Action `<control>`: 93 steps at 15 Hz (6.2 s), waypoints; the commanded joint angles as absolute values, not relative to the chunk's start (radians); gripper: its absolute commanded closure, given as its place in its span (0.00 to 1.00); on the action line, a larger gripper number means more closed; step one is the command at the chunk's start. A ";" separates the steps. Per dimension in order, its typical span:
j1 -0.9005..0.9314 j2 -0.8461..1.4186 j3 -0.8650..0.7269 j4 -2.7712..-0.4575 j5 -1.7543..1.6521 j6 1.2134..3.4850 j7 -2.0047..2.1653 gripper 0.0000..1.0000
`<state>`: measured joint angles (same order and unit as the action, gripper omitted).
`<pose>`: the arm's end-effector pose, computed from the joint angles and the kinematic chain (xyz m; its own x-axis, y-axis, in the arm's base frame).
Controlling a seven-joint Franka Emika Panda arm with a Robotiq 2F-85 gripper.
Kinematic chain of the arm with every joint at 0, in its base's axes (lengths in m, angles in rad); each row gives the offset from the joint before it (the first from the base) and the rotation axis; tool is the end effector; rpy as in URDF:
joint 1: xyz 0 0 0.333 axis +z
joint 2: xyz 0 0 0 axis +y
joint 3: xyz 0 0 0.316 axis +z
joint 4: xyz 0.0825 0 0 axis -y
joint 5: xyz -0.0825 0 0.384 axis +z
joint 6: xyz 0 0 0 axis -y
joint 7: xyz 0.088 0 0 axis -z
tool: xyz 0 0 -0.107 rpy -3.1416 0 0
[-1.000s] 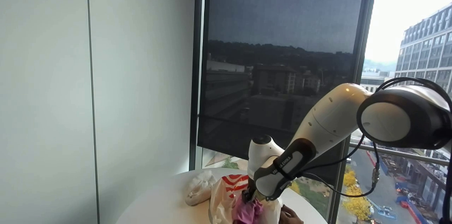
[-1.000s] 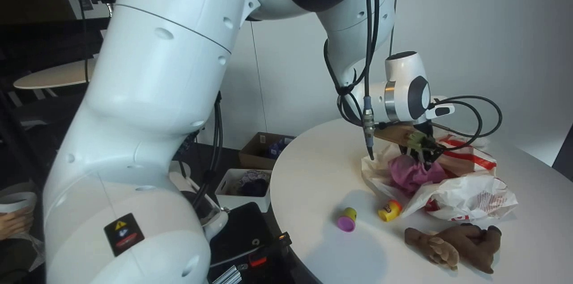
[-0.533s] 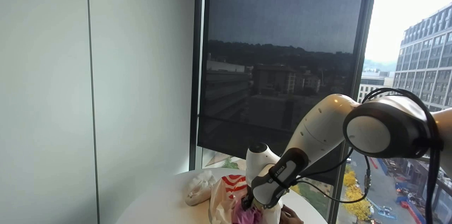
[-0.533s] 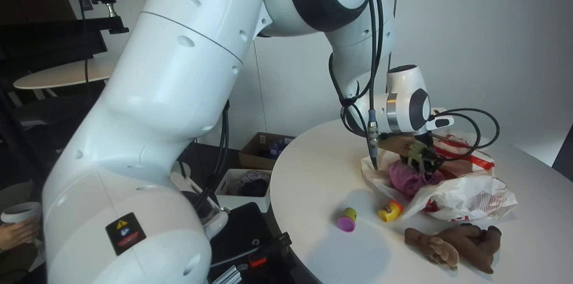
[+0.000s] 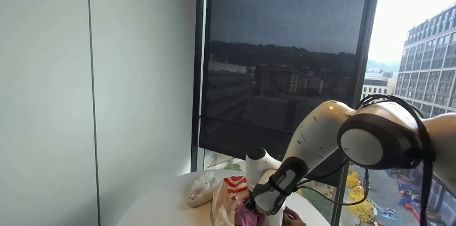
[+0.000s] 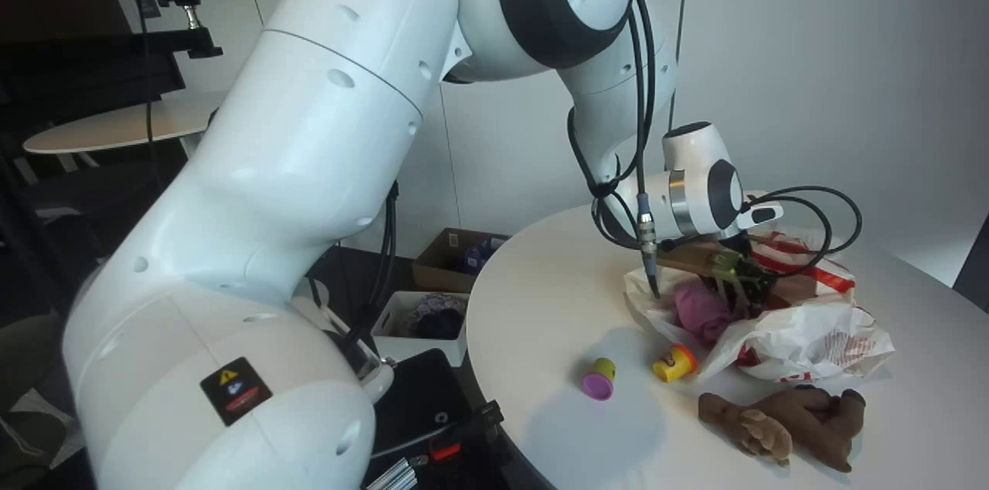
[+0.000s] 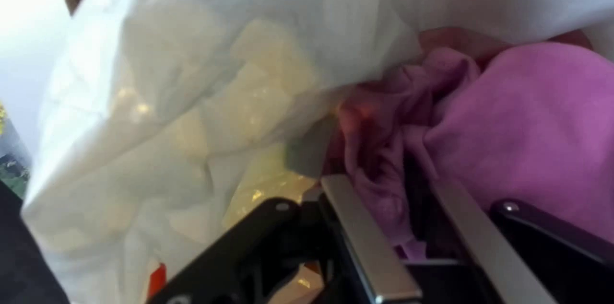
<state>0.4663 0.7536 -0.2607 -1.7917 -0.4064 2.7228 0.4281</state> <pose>0.6462 0.1641 0.1557 0.9381 0.2523 0.2371 0.1711 -0.9332 0.3161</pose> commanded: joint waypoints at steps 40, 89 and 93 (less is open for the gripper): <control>0.488 0.770 -0.054 -1.893 -0.347 2.874 0.165 0.00; -0.151 0.845 0.541 -1.599 0.486 2.163 -0.402 0.81; -0.155 0.792 0.546 -1.614 0.652 2.076 -0.457 0.82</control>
<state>-0.1444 0.8436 0.5358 -1.5994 0.5496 2.1335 -0.4112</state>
